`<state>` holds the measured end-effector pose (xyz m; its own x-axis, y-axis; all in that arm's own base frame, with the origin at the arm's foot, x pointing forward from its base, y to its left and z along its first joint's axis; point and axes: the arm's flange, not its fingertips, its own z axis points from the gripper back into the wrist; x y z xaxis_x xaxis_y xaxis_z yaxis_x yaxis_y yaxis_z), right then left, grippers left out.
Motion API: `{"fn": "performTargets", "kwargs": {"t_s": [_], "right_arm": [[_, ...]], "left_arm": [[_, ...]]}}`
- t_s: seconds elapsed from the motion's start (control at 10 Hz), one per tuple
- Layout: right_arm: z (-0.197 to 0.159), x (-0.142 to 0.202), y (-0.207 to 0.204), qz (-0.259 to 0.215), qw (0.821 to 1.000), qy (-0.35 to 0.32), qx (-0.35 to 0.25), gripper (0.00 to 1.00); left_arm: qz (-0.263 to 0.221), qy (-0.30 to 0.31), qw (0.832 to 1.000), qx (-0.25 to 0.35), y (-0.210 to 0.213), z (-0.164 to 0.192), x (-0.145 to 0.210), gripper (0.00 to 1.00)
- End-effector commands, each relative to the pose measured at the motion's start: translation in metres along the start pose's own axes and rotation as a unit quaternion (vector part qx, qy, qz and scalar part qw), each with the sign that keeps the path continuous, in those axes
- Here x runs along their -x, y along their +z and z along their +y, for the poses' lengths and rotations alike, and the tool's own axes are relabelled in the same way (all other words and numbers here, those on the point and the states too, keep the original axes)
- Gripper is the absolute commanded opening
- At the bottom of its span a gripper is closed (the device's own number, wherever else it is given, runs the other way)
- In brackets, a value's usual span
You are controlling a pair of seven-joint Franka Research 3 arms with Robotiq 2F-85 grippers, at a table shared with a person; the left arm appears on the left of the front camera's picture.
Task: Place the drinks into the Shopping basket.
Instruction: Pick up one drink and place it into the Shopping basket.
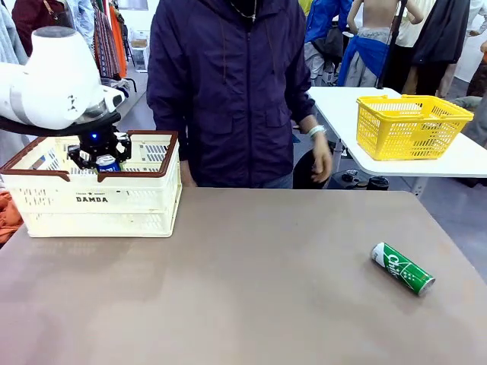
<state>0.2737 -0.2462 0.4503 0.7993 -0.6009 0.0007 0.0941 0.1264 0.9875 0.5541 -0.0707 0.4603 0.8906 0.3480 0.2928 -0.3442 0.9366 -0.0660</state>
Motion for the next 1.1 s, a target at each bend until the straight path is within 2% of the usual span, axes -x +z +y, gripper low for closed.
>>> {"fn": "performTargets", "kwargs": {"t_s": [0.0,0.2,0.5,0.6,0.7,0.8,1.0], "right_arm": [[0.002,0.000,0.000,-0.003,1.000,0.007,-0.009,1.00],[0.002,0.000,0.000,-0.003,1.000,0.007,-0.009,1.00],[0.002,0.000,0.000,-0.003,1.000,0.007,-0.009,1.00],[0.002,0.000,0.000,-0.003,1.000,0.007,-0.009,1.00],[0.002,0.000,0.000,-0.003,1.000,0.007,-0.009,1.00],[0.002,0.000,0.000,-0.003,1.000,0.007,-0.009,1.00],[0.002,0.000,0.000,-0.003,1.000,0.007,-0.009,1.00]], "left_arm": [[-0.015,0.009,1.000,-0.009,-0.015,-0.003,-0.003,0.00],[-0.006,0.004,1.000,-0.019,-0.033,-0.007,0.000,0.00],[-0.017,0.007,1.000,-0.020,-0.042,-0.008,-0.002,0.00],[-0.020,0.005,0.999,-0.025,-0.044,-0.010,-0.002,0.08],[-0.019,0.002,0.999,-0.025,-0.046,-0.011,-0.002,0.67],[-0.017,0.002,1.000,-0.025,-0.046,-0.011,-0.002,1.00],[-0.019,0.006,1.000,-0.021,-0.043,-0.009,-0.004,1.00]]}}
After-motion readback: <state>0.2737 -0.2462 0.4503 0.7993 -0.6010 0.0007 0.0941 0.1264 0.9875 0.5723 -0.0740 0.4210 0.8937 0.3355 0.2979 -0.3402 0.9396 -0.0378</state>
